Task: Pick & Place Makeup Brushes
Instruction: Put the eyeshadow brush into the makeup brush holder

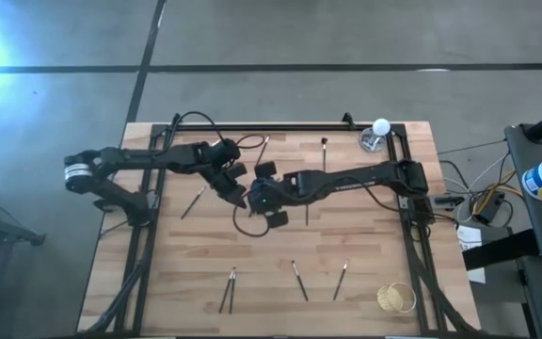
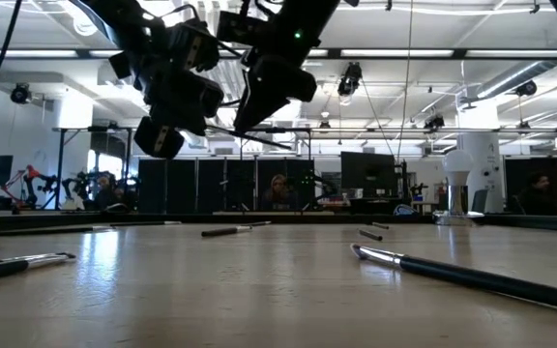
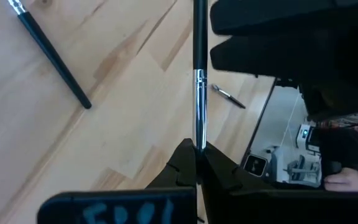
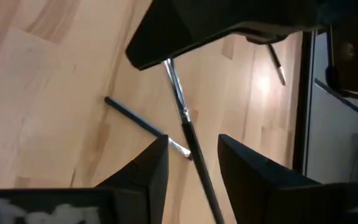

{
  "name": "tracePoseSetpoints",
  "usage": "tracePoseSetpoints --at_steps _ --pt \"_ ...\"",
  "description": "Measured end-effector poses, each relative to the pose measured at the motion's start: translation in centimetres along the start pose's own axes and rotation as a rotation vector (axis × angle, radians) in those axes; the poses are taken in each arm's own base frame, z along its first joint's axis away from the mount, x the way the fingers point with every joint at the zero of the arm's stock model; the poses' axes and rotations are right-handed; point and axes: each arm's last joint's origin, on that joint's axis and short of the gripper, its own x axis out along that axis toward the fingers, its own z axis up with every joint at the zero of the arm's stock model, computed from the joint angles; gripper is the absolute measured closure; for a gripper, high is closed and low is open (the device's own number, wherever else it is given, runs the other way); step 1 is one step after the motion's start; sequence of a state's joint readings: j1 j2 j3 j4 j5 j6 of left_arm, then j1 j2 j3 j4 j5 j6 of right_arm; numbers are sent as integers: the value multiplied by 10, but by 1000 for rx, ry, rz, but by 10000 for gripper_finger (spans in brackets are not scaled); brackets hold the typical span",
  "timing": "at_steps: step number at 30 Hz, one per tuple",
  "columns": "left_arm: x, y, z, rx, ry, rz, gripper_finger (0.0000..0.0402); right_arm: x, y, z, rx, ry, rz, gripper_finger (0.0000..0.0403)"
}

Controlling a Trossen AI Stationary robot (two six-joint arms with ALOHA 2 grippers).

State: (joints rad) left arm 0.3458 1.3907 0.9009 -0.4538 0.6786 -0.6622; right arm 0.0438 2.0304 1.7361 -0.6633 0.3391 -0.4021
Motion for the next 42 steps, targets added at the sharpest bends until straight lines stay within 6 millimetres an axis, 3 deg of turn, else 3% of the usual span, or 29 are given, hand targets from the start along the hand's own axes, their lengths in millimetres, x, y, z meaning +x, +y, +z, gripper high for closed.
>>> tracePoseSetpoints --at_steps 9,22,27,34,38,42 --pt "-1 -1 -1 11 5 -18 401 6 -2 -2 -17 1 -3 303" --pt "-1 -2 0 18 3 -24 400 7 1 -3 -18 -1 34 376" --pt "-2 -2 -1 42 -2 -21 359 6 1 -3 31 -2 30 388" --pt "-26 -13 -6 243 -146 40 298 -19 9 -19 187 -1 39 389" --pt "-37 -17 -11 370 -272 37 289 -45 24 -37 341 -55 33 390" --pt "-35 -12 -16 451 -390 -37 294 -79 48 -61 534 -85 -24 390"
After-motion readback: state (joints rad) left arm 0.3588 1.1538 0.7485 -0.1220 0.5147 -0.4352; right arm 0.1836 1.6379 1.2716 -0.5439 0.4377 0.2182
